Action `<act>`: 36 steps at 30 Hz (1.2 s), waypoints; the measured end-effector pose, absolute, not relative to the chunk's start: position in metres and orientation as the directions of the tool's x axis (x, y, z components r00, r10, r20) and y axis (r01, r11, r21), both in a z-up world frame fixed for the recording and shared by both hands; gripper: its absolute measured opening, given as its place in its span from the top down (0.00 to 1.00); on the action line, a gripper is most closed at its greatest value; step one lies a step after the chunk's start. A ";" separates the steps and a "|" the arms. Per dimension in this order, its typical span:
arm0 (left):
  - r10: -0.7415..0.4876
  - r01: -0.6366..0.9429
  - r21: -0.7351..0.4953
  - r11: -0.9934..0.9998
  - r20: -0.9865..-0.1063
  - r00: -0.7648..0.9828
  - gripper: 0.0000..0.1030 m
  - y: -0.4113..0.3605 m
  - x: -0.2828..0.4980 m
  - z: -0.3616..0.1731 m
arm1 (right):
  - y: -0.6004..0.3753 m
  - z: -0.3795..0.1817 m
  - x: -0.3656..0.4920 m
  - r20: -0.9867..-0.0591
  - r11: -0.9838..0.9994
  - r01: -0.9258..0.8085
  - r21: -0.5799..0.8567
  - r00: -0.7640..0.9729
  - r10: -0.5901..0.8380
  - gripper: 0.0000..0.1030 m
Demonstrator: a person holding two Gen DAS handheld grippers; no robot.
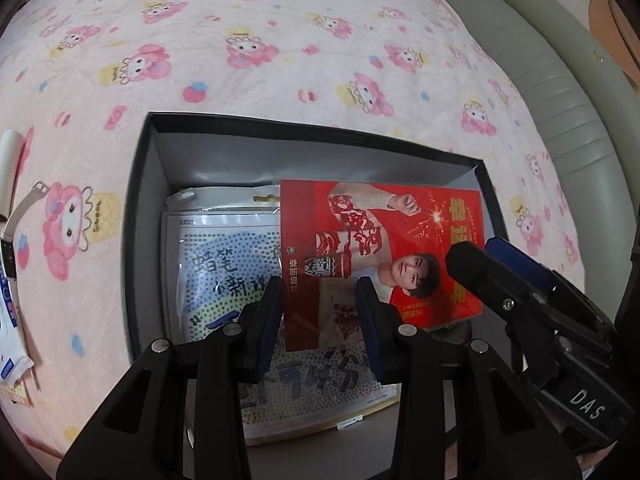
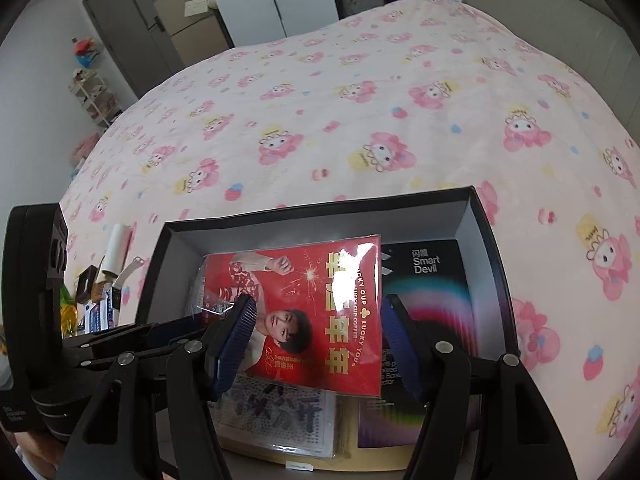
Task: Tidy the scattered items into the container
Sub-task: 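Lower the red packet into the box against the Smart Devil box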
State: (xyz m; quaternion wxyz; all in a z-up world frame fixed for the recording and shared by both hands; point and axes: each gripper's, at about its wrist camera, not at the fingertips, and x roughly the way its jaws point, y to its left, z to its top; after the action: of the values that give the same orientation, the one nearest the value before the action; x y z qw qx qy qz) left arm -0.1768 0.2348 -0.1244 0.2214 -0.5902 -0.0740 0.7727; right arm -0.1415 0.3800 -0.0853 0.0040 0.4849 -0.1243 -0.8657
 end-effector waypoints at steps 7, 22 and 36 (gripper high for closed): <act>0.390 -0.265 -0.335 -0.904 -0.899 -0.198 0.65 0.247 -0.180 -0.135 | 0.391 -0.098 -0.147 -0.856 -0.960 -0.145 0.239 -0.499 -0.138 0.39; 0.307 -0.298 -0.246 -0.923 -0.935 -0.179 0.65 0.263 -0.174 -0.159 | 0.383 -0.121 -0.155 -0.901 -0.972 -0.140 0.189 -0.419 -0.115 0.39; 0.253 -0.423 -0.156 -0.893 -0.950 -0.183 0.65 0.265 -0.152 -0.130 | 0.436 -0.107 -0.136 -0.901 -0.967 -0.241 0.087 -0.433 0.027 0.39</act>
State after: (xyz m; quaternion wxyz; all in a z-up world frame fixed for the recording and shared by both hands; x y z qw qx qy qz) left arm -0.1516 0.2647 -0.1296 0.2207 -0.5997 0.0707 0.7659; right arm -0.1361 0.4362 -0.1074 -0.0798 0.5262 -0.1019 -0.8404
